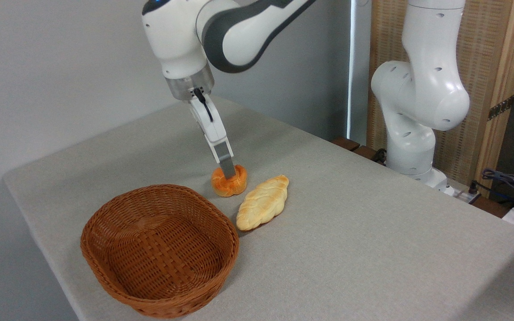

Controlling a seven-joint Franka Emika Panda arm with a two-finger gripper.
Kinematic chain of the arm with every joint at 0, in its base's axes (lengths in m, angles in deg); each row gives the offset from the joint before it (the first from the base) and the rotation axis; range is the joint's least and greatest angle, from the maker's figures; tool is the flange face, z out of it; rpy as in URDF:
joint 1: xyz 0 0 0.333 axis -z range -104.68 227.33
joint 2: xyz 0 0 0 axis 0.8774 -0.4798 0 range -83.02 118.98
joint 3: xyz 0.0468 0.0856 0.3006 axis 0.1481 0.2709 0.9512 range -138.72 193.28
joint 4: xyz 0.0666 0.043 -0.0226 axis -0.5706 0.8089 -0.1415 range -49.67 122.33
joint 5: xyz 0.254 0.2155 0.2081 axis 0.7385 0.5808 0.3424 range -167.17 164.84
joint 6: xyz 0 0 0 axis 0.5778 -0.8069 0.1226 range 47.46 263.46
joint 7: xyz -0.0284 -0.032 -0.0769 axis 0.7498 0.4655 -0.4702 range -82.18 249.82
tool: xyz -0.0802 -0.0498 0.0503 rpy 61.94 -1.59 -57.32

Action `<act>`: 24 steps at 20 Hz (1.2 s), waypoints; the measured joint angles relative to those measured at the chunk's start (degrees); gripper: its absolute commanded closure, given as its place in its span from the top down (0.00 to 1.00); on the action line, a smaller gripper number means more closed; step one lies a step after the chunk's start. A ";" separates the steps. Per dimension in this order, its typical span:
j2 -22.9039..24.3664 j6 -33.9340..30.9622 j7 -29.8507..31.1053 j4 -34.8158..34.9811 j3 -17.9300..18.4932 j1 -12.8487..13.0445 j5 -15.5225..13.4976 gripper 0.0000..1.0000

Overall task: Put bread into the basket
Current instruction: 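Lower the gripper around the orange bun and close on it, then lift the bun and carry it over the wicker basket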

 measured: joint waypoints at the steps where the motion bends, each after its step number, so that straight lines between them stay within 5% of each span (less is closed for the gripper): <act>1: -0.01 0.92 0.00 0.72 0.03 0.00 0.00 1.00; 13: -0.70 1.77 -0.04 2.62 0.08 -0.02 1.87 0.99; 15: -1.00 1.77 -0.04 2.62 0.08 -0.02 1.87 0.87; 18: -1.37 1.77 -0.04 2.62 0.08 -0.02 1.87 0.50; 24: -1.59 1.81 -0.04 2.60 0.08 -0.02 1.87 0.48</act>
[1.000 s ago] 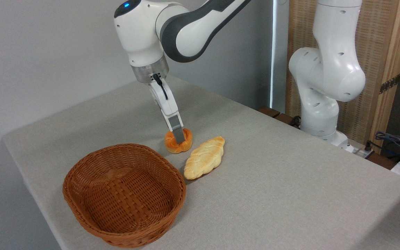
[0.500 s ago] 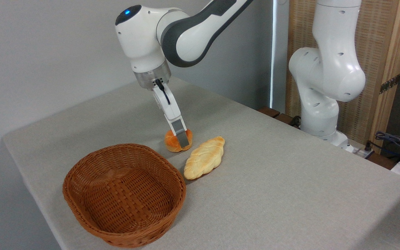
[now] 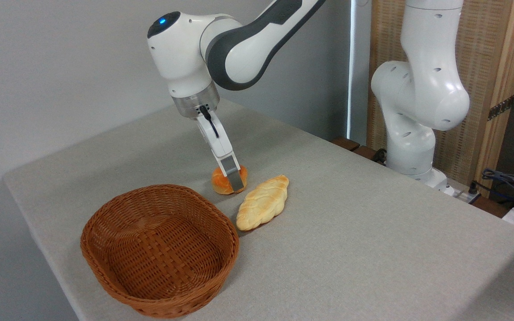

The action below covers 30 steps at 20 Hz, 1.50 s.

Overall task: Put bread into the basket
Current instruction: 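Lift the bun and carry it over the wicker basket, then open the gripper to drop the bun into the basket, then raise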

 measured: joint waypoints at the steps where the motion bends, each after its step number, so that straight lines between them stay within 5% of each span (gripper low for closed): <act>1: 0.00 0.00 0.00 -0.03 0.00 0.00 0.00 0.46; 15: 2.90 0.01 0.04 -4.83 0.81 -0.20 0.00 0.51; 21: 4.28 2.64 0.18 -10.88 5.97 -0.69 -0.08 0.57; 22: 4.20 5.51 0.18 -11.01 6.90 -0.76 -0.11 0.61; 24: 3.65 10.36 0.18 -10.99 7.87 -0.80 -0.16 0.92; 25: 3.13 12.37 0.18 -10.96 8.13 -0.79 -0.16 1.00; 30: -1.42 17.72 0.20 -10.85 8.39 -0.79 -0.16 1.00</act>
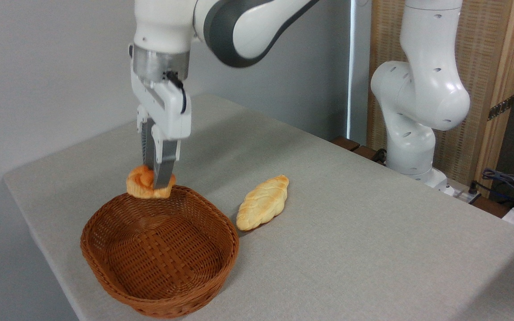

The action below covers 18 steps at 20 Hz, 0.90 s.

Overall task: Put bread into the basket
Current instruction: 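Open the gripper to drop the bun into the basket, then raise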

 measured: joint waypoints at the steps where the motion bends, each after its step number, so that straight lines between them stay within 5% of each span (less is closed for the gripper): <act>1: -1.06 0.75 0.00 0.00 0.00 0.00 0.00 1.00; 6: -4.57 2.30 0.00 -0.01 0.00 0.03 0.00 1.00; 12: -3.29 1.97 0.18 -0.99 1.38 -0.01 0.00 1.00; 18: 4.73 -14.24 0.73 -1.22 5.79 -0.14 0.00 1.00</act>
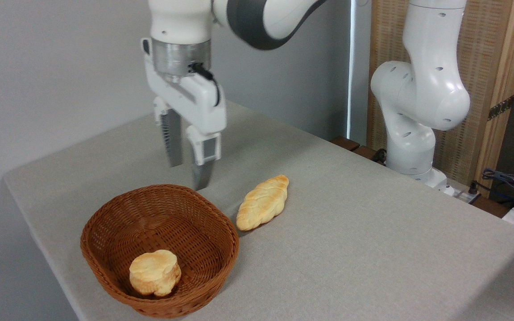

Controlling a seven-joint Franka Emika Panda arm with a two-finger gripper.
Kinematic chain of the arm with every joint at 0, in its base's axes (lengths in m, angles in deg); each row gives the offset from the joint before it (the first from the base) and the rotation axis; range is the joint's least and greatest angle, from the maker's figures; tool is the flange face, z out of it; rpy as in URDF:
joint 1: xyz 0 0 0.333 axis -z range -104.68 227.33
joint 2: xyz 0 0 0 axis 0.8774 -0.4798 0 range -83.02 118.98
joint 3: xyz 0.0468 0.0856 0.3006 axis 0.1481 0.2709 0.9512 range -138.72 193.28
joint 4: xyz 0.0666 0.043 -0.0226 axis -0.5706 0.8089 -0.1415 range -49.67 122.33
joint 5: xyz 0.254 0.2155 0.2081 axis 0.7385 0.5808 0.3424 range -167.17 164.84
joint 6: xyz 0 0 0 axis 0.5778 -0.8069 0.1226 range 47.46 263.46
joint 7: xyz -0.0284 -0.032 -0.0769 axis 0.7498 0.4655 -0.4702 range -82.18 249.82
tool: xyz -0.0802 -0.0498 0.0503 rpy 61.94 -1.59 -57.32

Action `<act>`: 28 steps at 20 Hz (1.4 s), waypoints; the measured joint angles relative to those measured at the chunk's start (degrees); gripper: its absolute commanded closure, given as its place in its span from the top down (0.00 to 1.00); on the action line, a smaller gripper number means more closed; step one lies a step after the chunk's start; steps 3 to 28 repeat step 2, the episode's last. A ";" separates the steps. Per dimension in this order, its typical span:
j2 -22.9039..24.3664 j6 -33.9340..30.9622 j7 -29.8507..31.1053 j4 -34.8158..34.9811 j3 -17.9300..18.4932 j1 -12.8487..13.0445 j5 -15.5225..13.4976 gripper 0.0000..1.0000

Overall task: Put bread into the basket
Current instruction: 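Open the gripper to drop the bun into the basket, then raise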

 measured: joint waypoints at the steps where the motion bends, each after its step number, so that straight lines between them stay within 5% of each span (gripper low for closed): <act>1: 0.73 -2.53 0.00 0.06 0.46 -0.02 0.00 1.00; 28: 1.15 -4.30 0.00 0.14 0.74 -0.02 0.00 1.00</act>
